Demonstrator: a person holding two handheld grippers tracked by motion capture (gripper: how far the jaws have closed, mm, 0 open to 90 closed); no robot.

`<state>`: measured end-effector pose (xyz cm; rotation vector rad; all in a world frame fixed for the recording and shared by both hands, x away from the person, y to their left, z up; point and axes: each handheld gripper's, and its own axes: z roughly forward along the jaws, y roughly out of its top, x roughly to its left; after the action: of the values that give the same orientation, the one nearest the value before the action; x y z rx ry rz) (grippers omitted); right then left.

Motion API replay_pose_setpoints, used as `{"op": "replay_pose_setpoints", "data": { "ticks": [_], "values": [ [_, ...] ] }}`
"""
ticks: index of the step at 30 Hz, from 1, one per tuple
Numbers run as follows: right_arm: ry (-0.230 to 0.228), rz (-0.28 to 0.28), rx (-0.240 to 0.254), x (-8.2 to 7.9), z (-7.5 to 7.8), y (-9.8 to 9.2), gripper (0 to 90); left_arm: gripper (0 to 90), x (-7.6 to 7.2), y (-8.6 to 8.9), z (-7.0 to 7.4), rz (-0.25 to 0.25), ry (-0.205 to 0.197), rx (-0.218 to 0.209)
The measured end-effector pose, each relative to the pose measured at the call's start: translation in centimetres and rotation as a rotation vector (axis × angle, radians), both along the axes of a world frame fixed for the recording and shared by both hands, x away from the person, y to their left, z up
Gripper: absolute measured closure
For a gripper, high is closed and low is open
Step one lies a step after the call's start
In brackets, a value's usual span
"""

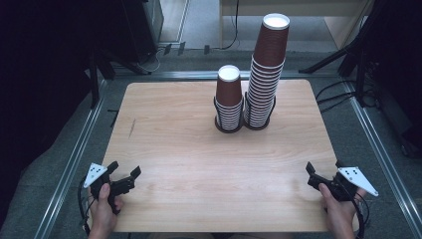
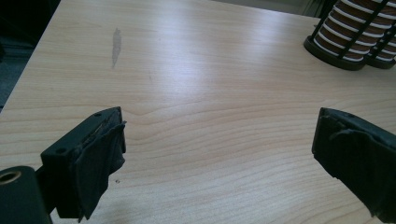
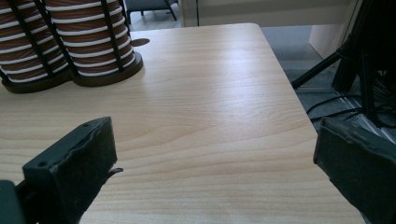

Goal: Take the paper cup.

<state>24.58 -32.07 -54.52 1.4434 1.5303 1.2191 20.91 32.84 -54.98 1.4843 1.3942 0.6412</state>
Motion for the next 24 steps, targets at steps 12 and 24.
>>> {"op": "replay_pose_setpoints", "data": {
  "ticks": [12, 24],
  "values": [
    [-0.006, 0.023, 0.0, -0.2, 0.0, 0.0, 0.0, 2.5, 0.4, -0.2, -0.1, 0.002, 0.013, 0.006],
    [-0.025, 0.043, -0.051, -0.2, 1.4, 1.5, 0.0, 2.6, 0.4, -0.3, -0.2, -0.002, 0.015, 0.012]
  ]
}}
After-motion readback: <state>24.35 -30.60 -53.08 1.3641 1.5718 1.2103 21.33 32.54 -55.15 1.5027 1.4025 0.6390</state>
